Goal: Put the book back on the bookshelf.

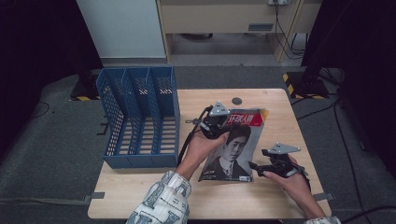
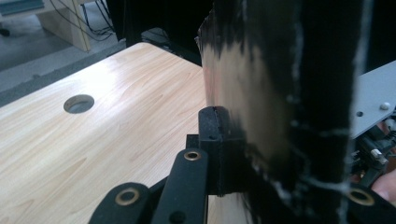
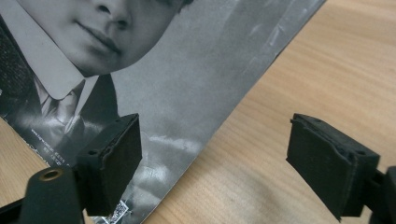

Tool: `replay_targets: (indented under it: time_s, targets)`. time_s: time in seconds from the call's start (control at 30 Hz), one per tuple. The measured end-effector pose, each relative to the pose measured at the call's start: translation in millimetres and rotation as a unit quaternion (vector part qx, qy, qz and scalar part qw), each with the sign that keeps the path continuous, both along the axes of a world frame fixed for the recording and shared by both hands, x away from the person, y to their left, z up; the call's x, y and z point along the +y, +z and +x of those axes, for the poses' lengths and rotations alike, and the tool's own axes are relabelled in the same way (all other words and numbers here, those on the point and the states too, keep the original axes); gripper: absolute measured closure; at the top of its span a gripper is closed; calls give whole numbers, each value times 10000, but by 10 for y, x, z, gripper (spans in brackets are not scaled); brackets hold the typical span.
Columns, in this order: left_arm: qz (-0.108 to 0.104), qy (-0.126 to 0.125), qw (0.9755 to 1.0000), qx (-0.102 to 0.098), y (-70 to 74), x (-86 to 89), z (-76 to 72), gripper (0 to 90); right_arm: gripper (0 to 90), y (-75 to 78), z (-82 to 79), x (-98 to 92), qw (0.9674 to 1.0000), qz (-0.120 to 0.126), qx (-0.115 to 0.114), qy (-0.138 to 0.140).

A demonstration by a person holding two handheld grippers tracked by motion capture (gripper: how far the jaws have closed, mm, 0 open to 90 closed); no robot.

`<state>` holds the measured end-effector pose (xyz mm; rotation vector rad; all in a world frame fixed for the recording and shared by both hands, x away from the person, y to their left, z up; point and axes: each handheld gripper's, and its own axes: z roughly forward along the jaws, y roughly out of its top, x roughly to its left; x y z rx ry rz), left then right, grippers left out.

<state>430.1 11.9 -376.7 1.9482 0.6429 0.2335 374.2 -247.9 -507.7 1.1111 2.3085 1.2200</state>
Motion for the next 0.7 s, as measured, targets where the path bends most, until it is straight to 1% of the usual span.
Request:
replay_targets:
  time_s: [0.03, 0.1, 0.17, 0.3, 0.33, 0.4, 0.47, 0.7]
  targets:
    - [-8, -29, 10000, -15, 19, 1, 0, 867, 194, 14, 6, 3, 10000, 8, -40, 19]
    - [-56, -49, 10000, -26, 53, 1, 1, 867, 209, 37, 18, 7, 10000, 26, -28, 57]
    - [-95, -65, 9999, -40, 78, 1, 7, 867, 222, 39, 31, 16, 9999, -26, -62, 113]
    - [-149, -70, 9999, -29, 105, 8, 19, 867, 257, 29, 42, 29, 9998, -76, -44, 174]
    - [-172, -82, 9998, -22, 114, 11, 22, 868, 271, 20, 53, 37, 9996, -118, -40, 241]
    - [-246, -95, 9996, -24, 128, 17, 24, 867, 275, 18, 63, 44, 9995, -127, -25, 272]
    - [-242, -111, 9996, -18, 143, 20, 26, 867, 286, 23, 90, 57, 9994, -162, -19, 291]
    - [-382, -197, 9991, -39, 228, 58, 25, 868, 330, 55, 145, 96, 9988, -236, -139, 414]
